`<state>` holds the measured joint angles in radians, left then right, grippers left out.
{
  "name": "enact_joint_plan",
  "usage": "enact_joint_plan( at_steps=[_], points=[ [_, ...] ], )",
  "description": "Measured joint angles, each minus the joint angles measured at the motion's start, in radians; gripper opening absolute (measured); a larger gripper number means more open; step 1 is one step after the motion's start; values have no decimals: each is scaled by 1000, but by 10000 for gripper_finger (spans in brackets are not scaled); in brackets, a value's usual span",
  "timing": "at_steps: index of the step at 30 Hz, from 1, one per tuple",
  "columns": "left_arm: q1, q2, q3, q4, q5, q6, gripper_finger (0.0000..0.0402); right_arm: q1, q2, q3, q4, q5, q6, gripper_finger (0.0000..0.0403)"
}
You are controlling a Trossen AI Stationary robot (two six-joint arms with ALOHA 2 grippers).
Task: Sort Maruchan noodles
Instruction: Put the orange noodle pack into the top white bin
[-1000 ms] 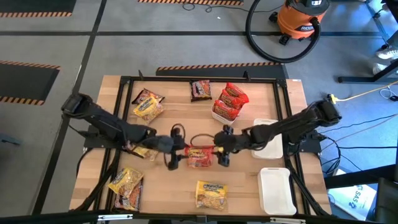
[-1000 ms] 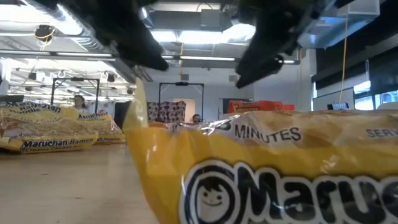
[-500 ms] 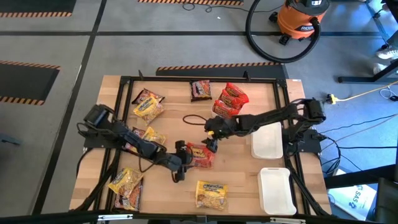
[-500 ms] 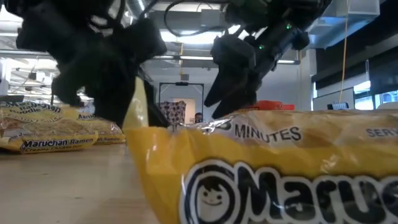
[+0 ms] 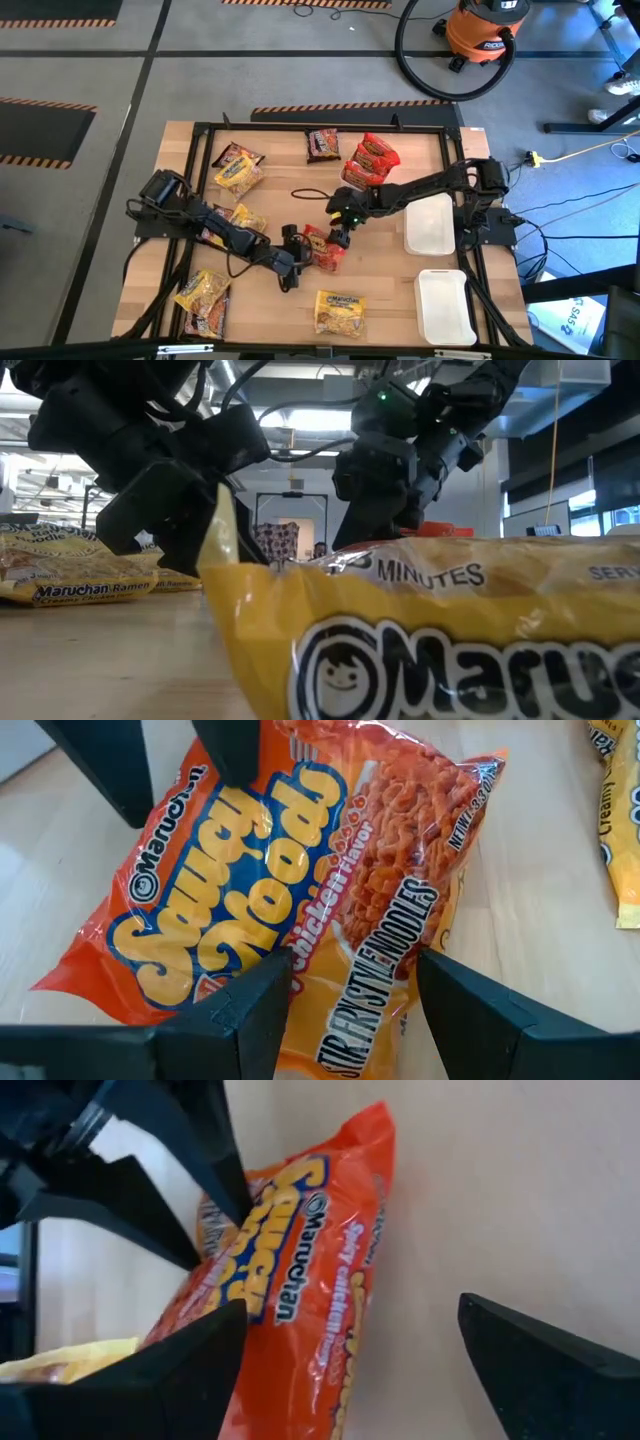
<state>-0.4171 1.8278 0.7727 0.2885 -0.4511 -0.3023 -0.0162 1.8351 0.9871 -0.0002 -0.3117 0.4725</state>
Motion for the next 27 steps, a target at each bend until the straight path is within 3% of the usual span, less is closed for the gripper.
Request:
enact_joint_plan(
  at_steps=[10,17,21,27],
  points=[
    [0,0,0,1,-10,0,209,2,51,0,44,-50,155,322],
    [0,1,-1,4,-21,6,209,2,96,1,125,-85,174,297],
    [0,2,-1,5,-28,11,209,3,100,0,174,-112,162,260],
    [0,-25,-2,-7,-31,25,209,2,100,-1,181,-128,147,169]
  ],
)
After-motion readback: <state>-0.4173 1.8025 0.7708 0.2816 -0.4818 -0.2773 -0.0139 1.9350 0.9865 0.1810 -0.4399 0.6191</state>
